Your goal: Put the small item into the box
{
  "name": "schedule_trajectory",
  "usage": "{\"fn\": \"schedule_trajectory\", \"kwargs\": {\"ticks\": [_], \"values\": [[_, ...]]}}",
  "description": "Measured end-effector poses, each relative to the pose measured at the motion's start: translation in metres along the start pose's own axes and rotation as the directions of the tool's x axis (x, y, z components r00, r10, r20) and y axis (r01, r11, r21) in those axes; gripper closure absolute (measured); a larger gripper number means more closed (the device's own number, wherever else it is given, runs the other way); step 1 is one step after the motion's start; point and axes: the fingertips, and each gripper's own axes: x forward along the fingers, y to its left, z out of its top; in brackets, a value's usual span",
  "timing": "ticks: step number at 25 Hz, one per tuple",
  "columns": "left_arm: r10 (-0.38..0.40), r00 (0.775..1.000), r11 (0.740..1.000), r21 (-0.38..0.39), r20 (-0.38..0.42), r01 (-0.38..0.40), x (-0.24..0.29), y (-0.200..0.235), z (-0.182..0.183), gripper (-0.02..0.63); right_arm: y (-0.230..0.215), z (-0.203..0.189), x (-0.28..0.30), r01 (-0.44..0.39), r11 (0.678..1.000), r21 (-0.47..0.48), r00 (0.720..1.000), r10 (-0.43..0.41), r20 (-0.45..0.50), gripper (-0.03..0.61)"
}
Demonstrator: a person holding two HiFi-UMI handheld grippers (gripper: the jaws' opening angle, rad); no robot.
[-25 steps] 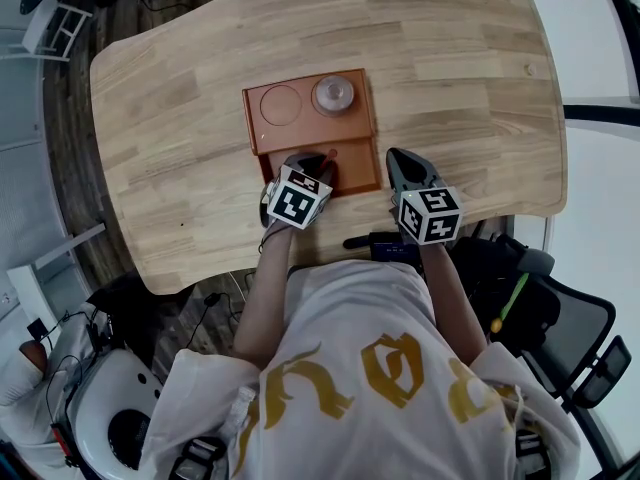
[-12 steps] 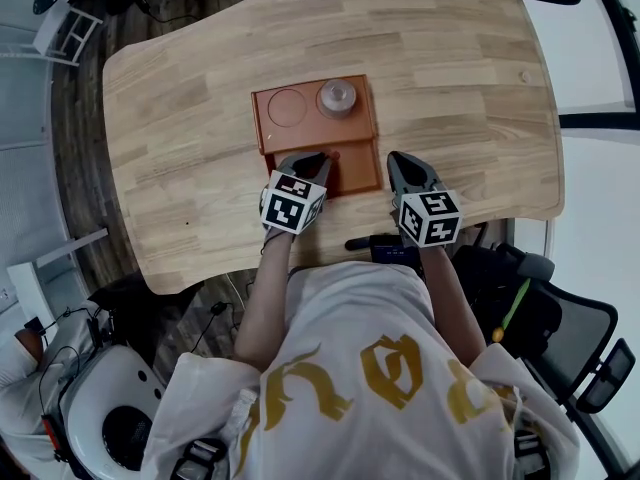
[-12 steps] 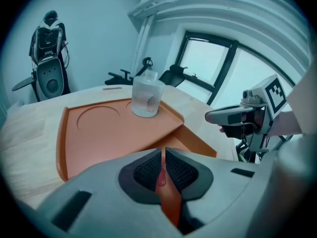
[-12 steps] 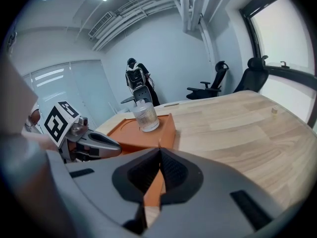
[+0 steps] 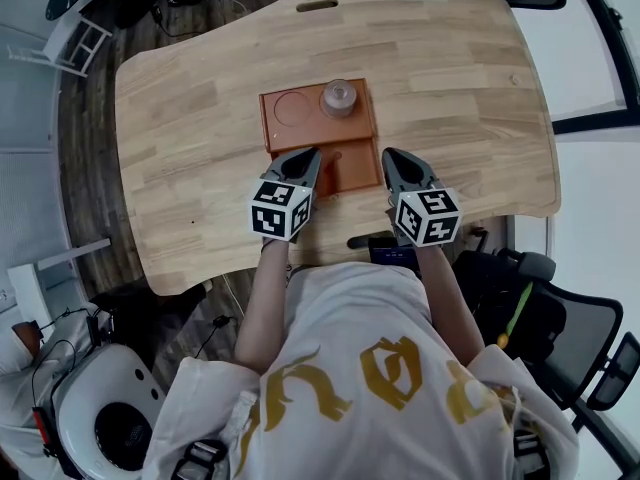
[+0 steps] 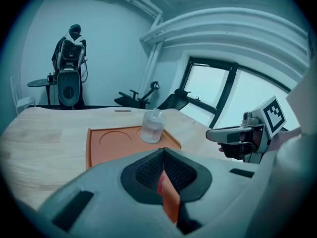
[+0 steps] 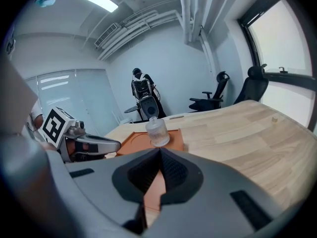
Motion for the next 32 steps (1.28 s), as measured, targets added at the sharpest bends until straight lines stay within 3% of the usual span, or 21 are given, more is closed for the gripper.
{"fn": "schedule_trajectory", "kwargs": {"ticks": [5, 8, 12, 22, 32], "values": [[-0.031, 0.993, 0.999, -0.006, 0.116, 0.032, -0.024, -0.014, 0.025, 0.604, 0.011, 0.013, -0.015, 0.004, 1.000, -0.012, 0.999, -0.003, 0.053, 0.566], [-0.048, 0.974, 0.996, -0.067, 0.222, 0.064, -0.042, -0.016, 0.040, 0.604, 0.020, 0.019, -0.023, 0.009, 0.999, -0.031, 0.997, -0.006, 0.080, 0.568], [-0.018, 0.955, 0.997, -0.067, 0.297, 0.039, -0.061, -0.017, 0.050, 0.604, 0.030, 0.027, -0.041, 0.013, 0.999, -0.040, 0.992, -0.008, 0.128, 0.566], [0.012, 0.925, 1.000, 0.001, 0.379, -0.013, -0.093, -0.040, 0.065, 0.603, 0.032, 0.038, -0.083, 0.047, 0.999, -0.011, 0.973, -0.044, 0.228, 0.568], [0.033, 0.927, 0.999, 0.012, 0.373, -0.040, -0.108, -0.044, 0.057, 0.604, 0.046, 0.035, -0.096, 0.059, 0.998, -0.038, 0.972, -0.049, 0.231, 0.568]]}}
